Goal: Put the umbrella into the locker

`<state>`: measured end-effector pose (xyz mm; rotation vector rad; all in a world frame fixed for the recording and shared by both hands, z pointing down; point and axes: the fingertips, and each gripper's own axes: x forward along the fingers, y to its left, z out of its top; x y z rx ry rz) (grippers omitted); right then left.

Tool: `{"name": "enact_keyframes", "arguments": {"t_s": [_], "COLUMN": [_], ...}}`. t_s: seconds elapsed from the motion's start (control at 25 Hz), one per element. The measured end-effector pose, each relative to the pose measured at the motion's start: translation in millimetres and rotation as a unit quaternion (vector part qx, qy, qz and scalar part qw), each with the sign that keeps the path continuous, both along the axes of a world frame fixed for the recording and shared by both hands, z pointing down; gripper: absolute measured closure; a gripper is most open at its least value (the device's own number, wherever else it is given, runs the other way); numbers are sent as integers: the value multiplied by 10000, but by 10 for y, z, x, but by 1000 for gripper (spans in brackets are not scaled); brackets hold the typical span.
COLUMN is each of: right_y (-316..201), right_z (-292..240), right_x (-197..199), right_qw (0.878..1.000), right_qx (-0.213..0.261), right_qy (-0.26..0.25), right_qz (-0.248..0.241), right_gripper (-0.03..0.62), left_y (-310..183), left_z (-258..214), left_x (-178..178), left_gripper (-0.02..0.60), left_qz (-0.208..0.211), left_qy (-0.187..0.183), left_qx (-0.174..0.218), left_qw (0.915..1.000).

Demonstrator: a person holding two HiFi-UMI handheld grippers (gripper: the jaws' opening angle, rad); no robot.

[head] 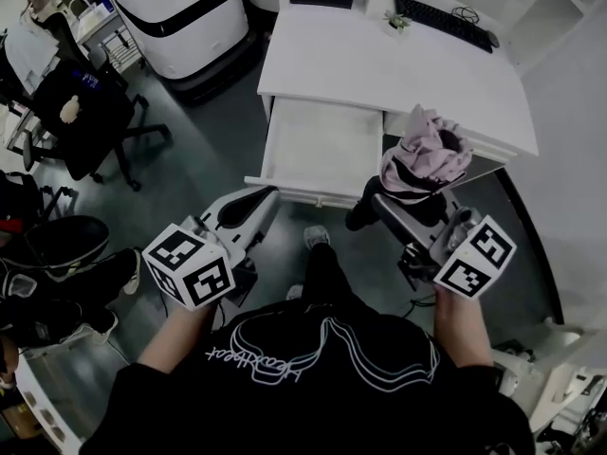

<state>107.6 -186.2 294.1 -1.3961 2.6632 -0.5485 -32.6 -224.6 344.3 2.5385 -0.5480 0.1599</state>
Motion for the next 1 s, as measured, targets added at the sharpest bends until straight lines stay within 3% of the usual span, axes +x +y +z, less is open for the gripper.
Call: {"name": "enact_keyframes", "arguments": {"t_s": [0.2,0.52,1.0], "right_y": [-155,-997,-1601], "right_z": [159,617,1822], "right_x": [159,181,45], "right_qw": [9991,9860,9266], "right_qx": [-49,-518,-1285], "right_qy": [321,1257,2954], "right_qz": [-269,-961,-1939], "right_gripper": [352,352,353], "left_y": [-17,-673,-1189], "left_z": [77,194,417], "left_x": [142,244,193], "left_gripper": [575,575,575], "left_qz": [-216,-626,-1115], "left_qy": [14,-54,-147], "left_qx": [0,-237,-395], "left_qw": [9998,9977,9929]}}
